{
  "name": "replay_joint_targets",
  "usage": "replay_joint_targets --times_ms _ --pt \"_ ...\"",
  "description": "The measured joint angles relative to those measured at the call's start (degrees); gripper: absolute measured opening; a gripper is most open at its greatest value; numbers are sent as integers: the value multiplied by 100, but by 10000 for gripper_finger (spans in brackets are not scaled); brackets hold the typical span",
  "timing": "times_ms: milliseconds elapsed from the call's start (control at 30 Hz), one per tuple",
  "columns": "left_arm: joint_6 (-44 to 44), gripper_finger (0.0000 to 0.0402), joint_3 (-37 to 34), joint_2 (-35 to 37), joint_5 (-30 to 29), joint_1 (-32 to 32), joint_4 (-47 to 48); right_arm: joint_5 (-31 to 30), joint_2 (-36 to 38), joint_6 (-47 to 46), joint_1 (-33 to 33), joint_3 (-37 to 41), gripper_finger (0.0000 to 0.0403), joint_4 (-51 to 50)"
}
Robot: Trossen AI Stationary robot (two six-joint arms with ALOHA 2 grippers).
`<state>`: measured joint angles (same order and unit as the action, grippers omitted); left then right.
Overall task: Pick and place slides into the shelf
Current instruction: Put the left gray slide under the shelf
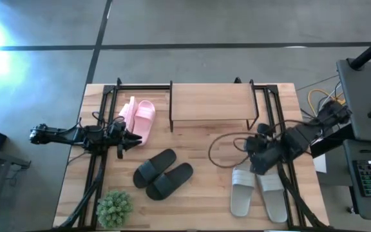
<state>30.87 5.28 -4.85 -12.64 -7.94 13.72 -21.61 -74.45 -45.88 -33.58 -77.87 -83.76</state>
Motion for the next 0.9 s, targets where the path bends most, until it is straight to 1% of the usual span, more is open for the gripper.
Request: replay_joint_targets --times_ms 100,200,300,400,667,900 --pt "0 109 -2 0 2 0 0 -130 -175 -351 -416 44 194 -91" --pt "0 109 -2 -2 1 0 0 -328 -443 -472 -854 142 195 -199" --pt "-1 109 -1 -1 0 0 0 -338 -813 -510 -1235 259 195 -204" --pt "0 109 -2 -2 1 0 0 -334 -1204 -791 -1523 278 195 -204" --pt "0 109 0 1 -1 0 0 -339 -2016 -1723 -1897 257 194 51" --pt "-2 109 0 1 2 0 0 -246 -2730 -1727 -2077 209 194 758"
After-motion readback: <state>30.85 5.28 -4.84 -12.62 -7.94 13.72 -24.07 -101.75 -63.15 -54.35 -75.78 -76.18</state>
